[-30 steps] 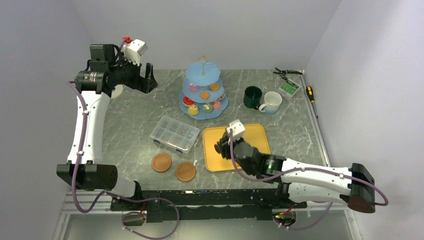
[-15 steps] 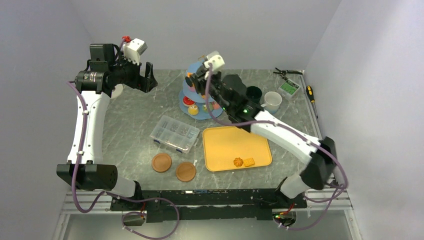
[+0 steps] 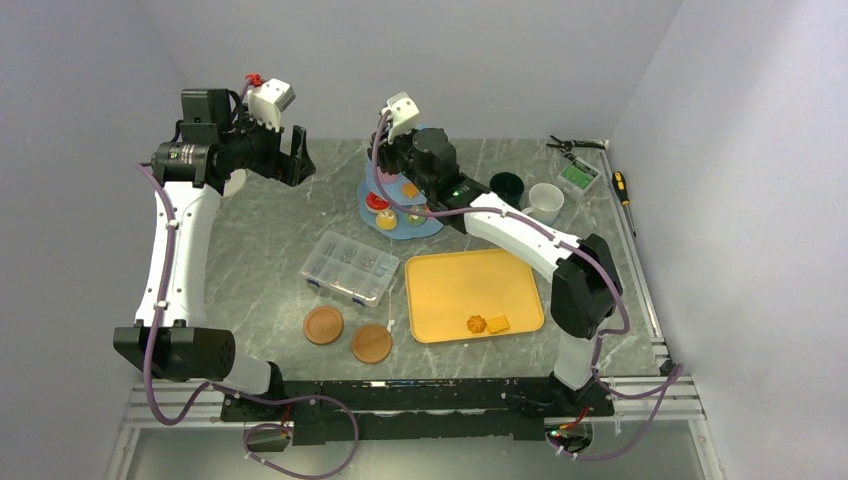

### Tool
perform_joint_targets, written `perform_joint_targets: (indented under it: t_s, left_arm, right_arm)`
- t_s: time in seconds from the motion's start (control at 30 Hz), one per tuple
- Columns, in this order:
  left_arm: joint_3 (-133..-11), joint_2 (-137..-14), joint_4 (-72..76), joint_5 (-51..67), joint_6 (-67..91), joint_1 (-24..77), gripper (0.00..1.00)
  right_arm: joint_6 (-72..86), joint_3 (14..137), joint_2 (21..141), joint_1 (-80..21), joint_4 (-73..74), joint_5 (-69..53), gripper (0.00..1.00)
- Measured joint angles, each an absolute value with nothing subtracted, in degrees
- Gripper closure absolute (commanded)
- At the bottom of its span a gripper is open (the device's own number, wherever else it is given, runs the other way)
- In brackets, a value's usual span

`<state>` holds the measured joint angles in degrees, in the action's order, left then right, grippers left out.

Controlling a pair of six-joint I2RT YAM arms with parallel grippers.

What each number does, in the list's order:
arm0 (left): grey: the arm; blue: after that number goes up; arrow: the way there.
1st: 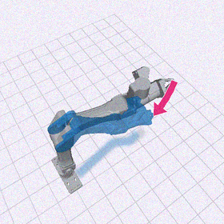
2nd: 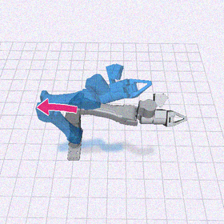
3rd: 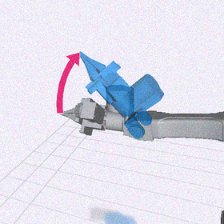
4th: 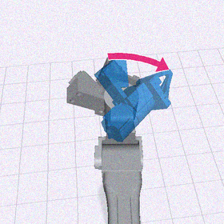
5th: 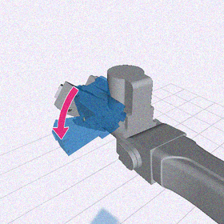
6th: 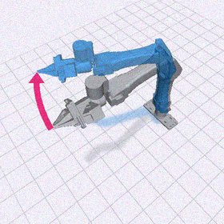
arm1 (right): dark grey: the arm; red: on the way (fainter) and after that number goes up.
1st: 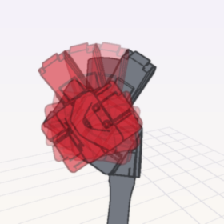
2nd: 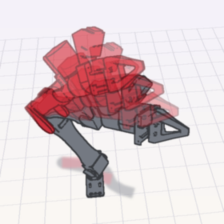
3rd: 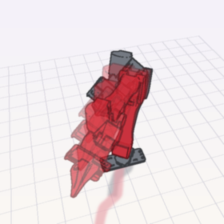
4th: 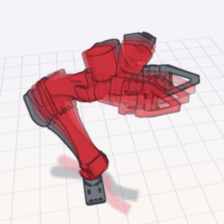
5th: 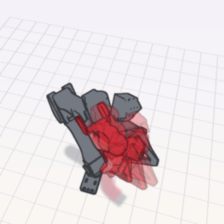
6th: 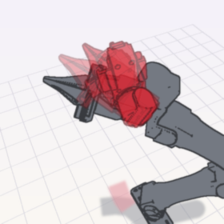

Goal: Serve the afternoon tea

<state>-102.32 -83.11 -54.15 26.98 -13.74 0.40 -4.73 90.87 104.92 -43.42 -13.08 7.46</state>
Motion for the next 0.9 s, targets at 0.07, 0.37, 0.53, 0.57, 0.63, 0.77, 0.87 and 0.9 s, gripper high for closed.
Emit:
perform_joint_targets:
  t_s: [0.07,0.37,0.53,0.57,0.63,0.77,0.87,0.9]
  left_arm:
    - [-102.1,-83.1,-54.1,27.0,-13.8,0.4,0.07]
    - [-102.0,-83.1,-54.1,26.9,-13.8,0.4,0.07]
    - [-102.0,-83.1,-54.1,26.9,-13.8,0.4,0.07]
    - [-102.0,-83.1,-54.1,26.9,-13.8,0.4,0.07]
    - [-102.0,-83.1,-54.2,26.9,-13.8,0.4,0.07]
    - [-102.0,-83.1,-54.3,26.9,-13.8,0.4,0.07]
    - [-102.0,-83.1,-54.3,26.9,-13.8,0.4,0.07]
    - [-102.0,-83.1,-54.3,26.9,-13.8,0.4,0.07]
  right_arm:
    - [-4.7,91.2,105.1,-43.2,-13.4,7.5,0.7]
    - [-4.2,91.6,105.4,-41.7,-15.2,8.1,0.63]
    - [-3.8,91.6,106.4,-41.1,-15.5,8.4,0.49]
    - [-3.8,91.6,106.6,-41.1,-15.5,8.5,0.48]
    - [-3.6,91.6,106.7,-41.0,-15.5,8.4,0.45]
    - [-3.5,91.2,106.2,-41.0,-16.0,8.3,0.42]
    - [-3.4,89.4,104.8,-41.2,-16.3,7.9,0.42]
    - [-3.5,88.8,104.1,-41.3,-16.3,7.8,0.42]
